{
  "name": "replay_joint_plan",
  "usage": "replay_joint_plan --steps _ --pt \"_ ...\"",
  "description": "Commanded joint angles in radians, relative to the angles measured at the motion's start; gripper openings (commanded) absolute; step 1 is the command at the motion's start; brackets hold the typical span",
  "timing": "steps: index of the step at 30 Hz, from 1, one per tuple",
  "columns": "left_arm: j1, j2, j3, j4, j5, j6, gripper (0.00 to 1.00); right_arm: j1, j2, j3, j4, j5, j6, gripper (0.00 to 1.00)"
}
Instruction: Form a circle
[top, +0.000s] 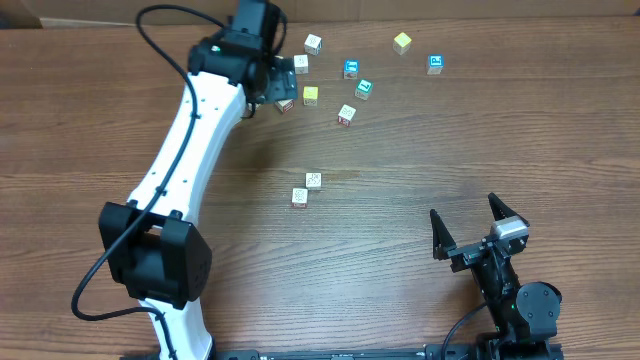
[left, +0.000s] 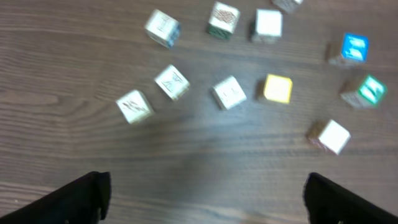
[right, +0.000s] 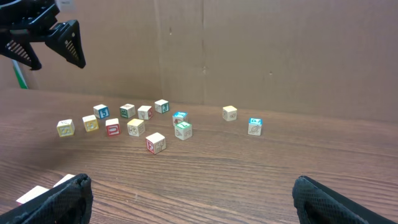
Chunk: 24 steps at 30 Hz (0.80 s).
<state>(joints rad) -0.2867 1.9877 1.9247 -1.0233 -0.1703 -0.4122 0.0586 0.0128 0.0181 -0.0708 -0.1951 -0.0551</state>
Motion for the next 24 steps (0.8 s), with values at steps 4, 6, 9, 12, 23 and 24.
replay_joint_plan --steps 4,6,9,12,23,24 --pt "0.055 -0.013 0.015 0.071 -0.021 0.009 1.0 -0.001 -0.01 -0.01 0.005 -0.001 0.006 1.0" --pt "0.068 -0.013 0.015 0.103 -0.021 0.009 1.0 -0.001 -0.01 -0.01 0.005 -0.001 0.006 1.0" --pt "0.081 -0.013 0.014 0.143 -0.021 0.009 1.0 -0.001 -0.01 -0.01 0.005 -0.001 0.006 1.0" --pt "0.089 -0.013 0.012 0.179 -0.021 0.017 1.0 -0.001 -0.01 -0.01 0.005 -0.001 0.006 1.0" --pt "0.089 -0.013 -0.117 0.325 -0.018 0.101 0.95 -0.001 -0.01 -0.01 0.005 -0.001 0.006 1.0" --pt "0.089 -0.013 -0.136 0.338 -0.019 0.101 0.92 -0.001 -0.01 -0.01 0.005 -0.001 0.006 1.0"
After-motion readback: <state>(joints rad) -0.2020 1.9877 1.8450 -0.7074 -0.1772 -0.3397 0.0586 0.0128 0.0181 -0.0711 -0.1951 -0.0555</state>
